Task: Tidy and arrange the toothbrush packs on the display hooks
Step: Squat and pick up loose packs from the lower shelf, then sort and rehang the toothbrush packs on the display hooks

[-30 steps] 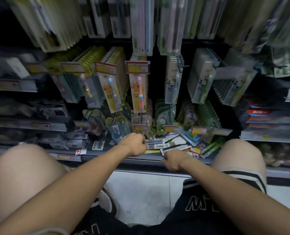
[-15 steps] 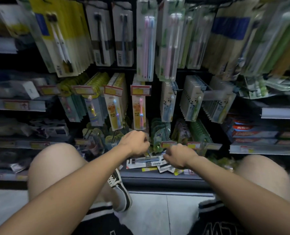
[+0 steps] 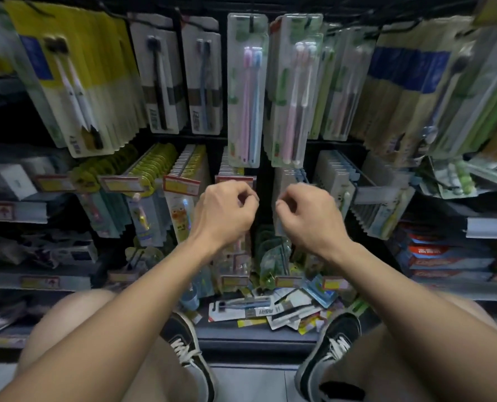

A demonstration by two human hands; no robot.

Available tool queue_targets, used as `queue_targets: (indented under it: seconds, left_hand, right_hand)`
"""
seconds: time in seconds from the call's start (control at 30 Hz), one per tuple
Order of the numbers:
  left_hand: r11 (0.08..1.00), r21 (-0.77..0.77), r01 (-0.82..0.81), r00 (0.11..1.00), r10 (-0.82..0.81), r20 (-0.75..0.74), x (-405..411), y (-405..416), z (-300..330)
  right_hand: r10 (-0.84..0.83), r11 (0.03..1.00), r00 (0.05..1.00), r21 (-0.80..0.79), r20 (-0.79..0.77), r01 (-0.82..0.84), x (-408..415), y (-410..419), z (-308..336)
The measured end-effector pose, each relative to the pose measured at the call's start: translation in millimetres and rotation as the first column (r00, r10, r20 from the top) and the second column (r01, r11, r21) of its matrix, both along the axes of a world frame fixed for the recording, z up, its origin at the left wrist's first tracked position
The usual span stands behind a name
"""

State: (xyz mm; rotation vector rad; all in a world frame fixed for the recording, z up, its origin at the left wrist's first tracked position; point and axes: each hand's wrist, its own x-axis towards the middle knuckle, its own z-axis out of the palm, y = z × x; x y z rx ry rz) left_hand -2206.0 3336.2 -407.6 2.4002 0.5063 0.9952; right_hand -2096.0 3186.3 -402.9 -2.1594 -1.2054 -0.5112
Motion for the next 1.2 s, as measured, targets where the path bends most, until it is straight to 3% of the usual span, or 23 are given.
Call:
queue_targets:
  seconds: [0.23,0.37,0.47,0.6,0.73,0.83,0.97,1.2]
  left_hand:
    - [0.994,0.088,-0.066,0.948,0.035,0.318,27.1,31.5,37.7]
    - [0.985,0.025,-0.173,0.82,0.129,0.557,49.2,46.5,50.5]
    - [0.984,-0.076,-0.159,0.733,0.169,0.659,61.9,50.5,49.2]
    - [0.977,-0.149,-0.153,0.718,0.214,0.663,72.5,50.4,39.1]
    - [0.977,-0.16,-0.141,0.771,0.21,0.601,76.2,42.1,39.4]
    - [0.969,-0.108,-0.222,0.814,0.245,0.527,72.8,35.6,48.5]
    - [0.953,-0.031,-0.302,0.857,0.286,0.429,66.5,34.9,58.3]
    - [0.943,-0.046,-0.329,0.865,0.321,0.385,62.1,29.0,60.6]
  right_hand:
    - [0.051,0.933,0.975,0.338,0.214,-0.123,33.8,39.8,31.3]
    - [0.023,0.841,0.927,0.494,0.375,-0.221,51.1,53.8,44.3]
    - [-0.042,0.758,0.94,0.624,0.339,-0.191,60.9,58.6,44.7]
    - [-0.09,0.761,0.971,0.644,0.222,-0.077,65.7,57.8,42.2]
    - [-0.079,0.795,0.997,0.605,0.027,0.047,60.6,59.3,46.2]
    - [-0.105,0.847,0.993,0.519,-0.051,0.116,53.9,59.8,49.7]
    - [-0.159,0.883,0.984,0.433,-0.084,0.18,50.7,57.8,50.2]
    - [-0.197,0.885,0.975,0.409,-0.102,0.221,49.2,57.1,50.6]
